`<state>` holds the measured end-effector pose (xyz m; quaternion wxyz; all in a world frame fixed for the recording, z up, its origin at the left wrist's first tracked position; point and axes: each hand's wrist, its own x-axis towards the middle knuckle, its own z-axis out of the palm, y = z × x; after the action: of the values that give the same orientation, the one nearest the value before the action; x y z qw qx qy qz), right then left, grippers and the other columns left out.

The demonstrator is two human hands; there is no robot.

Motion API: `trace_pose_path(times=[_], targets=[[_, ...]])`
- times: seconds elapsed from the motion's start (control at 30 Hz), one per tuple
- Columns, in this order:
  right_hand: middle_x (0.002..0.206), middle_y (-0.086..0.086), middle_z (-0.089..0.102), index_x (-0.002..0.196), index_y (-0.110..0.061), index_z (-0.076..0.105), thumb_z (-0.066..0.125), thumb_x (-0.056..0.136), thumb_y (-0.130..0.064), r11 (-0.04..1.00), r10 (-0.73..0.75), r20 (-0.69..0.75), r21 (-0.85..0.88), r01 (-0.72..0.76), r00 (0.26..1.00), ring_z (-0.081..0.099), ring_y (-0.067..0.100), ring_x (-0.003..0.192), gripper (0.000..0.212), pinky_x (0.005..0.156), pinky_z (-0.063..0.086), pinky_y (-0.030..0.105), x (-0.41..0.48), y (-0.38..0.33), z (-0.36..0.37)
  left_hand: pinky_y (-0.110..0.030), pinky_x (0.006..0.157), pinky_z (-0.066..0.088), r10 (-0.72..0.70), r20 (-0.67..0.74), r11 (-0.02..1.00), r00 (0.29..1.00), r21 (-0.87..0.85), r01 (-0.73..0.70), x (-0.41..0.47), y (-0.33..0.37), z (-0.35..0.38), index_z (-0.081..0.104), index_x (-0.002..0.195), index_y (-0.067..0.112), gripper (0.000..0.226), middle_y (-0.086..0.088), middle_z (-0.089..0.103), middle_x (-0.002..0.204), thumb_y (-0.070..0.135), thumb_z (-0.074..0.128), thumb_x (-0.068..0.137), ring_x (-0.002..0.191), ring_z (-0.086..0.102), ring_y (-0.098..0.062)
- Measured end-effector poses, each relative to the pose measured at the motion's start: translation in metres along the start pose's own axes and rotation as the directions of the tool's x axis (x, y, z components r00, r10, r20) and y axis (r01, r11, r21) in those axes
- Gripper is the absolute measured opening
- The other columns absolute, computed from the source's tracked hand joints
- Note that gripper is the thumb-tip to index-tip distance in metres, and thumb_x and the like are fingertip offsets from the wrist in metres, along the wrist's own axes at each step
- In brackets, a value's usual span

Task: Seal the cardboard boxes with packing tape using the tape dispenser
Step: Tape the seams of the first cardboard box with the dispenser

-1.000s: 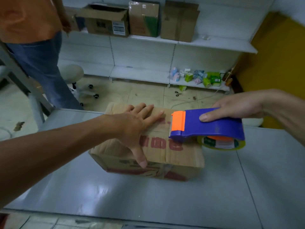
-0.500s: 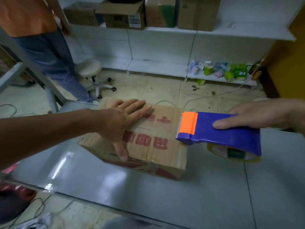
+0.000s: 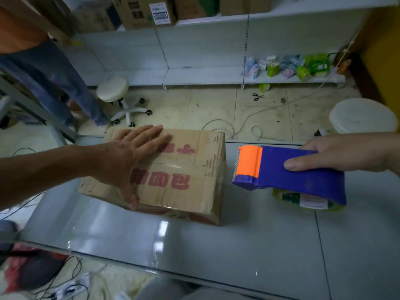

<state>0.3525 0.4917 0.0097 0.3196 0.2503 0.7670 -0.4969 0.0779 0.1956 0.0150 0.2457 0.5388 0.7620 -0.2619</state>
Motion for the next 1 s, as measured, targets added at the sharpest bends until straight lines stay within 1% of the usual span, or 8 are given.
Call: trace_pose_path(times=[0.1,0.33,0.53,0.6,0.67,0.7,0.83,1.0], targets=[[0.087,0.004,0.076,0.086,-0.018,0.074,0.071,0.075,-0.058,0.999,-0.030,0.013,0.031,0.030,0.999,0.072,0.015,0.073,0.042,0.058,0.050,0.017,0.008,0.006,0.007,-0.041,0.113,-0.017,0.008,-0.003,1.000,1.000,-0.009,-0.008,0.000,-0.002,0.002,-0.048,0.131,0.044,0.157,0.015,-0.050,0.144,0.092,0.065,0.032,0.138,-0.038,-0.011],[0.092,0.005,0.076,0.098,-0.014,0.071,0.059,0.073,-0.058,0.993,-0.096,0.021,0.074,0.094,0.995,0.070,0.014,0.075,0.052,0.063,0.049,0.018,0.037,0.016,0.030,-0.040,0.110,-0.021,0.008,0.035,0.998,0.999,0.061,-0.010,-0.002,0.001,-0.002,-0.051,0.129,0.042,0.155,0.010,-0.053,0.144,0.095,0.057,0.032,0.137,-0.041,-0.015],[0.094,0.005,0.075,0.101,-0.015,0.070,0.058,0.075,-0.058,0.987,-0.136,0.032,0.086,0.132,0.990,0.070,0.016,0.079,0.051,0.067,0.050,0.021,0.042,0.021,0.033,-0.041,0.109,-0.027,-0.090,0.076,0.978,0.993,0.195,0.074,-0.012,0.026,-0.022,-0.047,0.134,0.033,0.149,-0.004,-0.048,0.146,0.087,0.063,0.051,0.136,-0.042,-0.021],[0.095,0.005,0.075,0.101,-0.014,0.070,0.059,0.075,-0.057,0.985,-0.140,0.026,0.109,0.137,0.990,0.070,0.017,0.080,0.051,0.067,0.050,0.020,0.043,0.023,0.034,-0.023,0.100,-0.034,0.020,-0.120,0.997,0.993,-0.076,-0.029,-0.015,0.058,-0.027,-0.037,0.139,0.039,0.126,0.013,-0.044,0.145,0.084,0.053,0.063,0.129,-0.046,-0.001],[0.093,0.006,0.075,0.100,-0.014,0.070,0.060,0.075,-0.057,0.982,-0.146,0.021,0.124,0.143,0.989,0.070,0.017,0.079,0.050,0.067,0.051,0.021,0.045,0.024,0.036,-0.011,0.100,-0.027,0.029,-0.462,0.895,0.886,-0.383,-0.229,-0.009,0.107,-0.024,-0.016,0.150,0.043,0.098,0.026,-0.029,0.150,0.084,0.036,0.077,0.127,-0.037,0.018],[0.092,0.006,0.075,0.098,-0.014,0.070,0.061,0.074,-0.058,0.981,-0.148,0.015,0.128,0.145,0.989,0.069,0.017,0.078,0.051,0.067,0.050,0.021,0.046,0.024,0.037,-0.013,0.108,-0.020,-0.002,-0.562,0.841,0.827,-0.448,-0.303,-0.001,0.128,-0.019,-0.006,0.154,0.040,0.086,0.025,-0.020,0.155,0.079,0.027,0.085,0.134,-0.029,0.016],[0.094,0.008,0.075,0.097,-0.013,0.070,0.064,0.061,-0.065,0.975,-0.153,0.006,0.164,0.150,0.988,0.069,0.018,0.079,0.063,0.065,0.050,0.021,0.044,0.034,0.036,-0.033,0.122,-0.009,-0.082,-0.629,0.878,0.773,-0.412,-0.242,0.041,0.145,0.013,0.003,0.156,0.029,0.065,0.015,-0.010,0.161,0.055,0.007,0.097,0.146,-0.020,0.000],[0.095,0.009,0.075,0.093,-0.015,0.072,0.074,0.050,-0.071,0.950,-0.201,0.016,0.249,0.190,0.980,0.069,0.017,0.077,0.071,0.064,0.051,0.018,0.035,0.047,0.031,-0.027,0.119,-0.015,-0.082,-0.666,0.876,0.742,-0.403,-0.264,0.053,0.138,0.023,0.000,0.153,0.030,0.057,0.014,-0.009,0.161,0.046,0.006,0.099,0.146,-0.019,-0.001]])
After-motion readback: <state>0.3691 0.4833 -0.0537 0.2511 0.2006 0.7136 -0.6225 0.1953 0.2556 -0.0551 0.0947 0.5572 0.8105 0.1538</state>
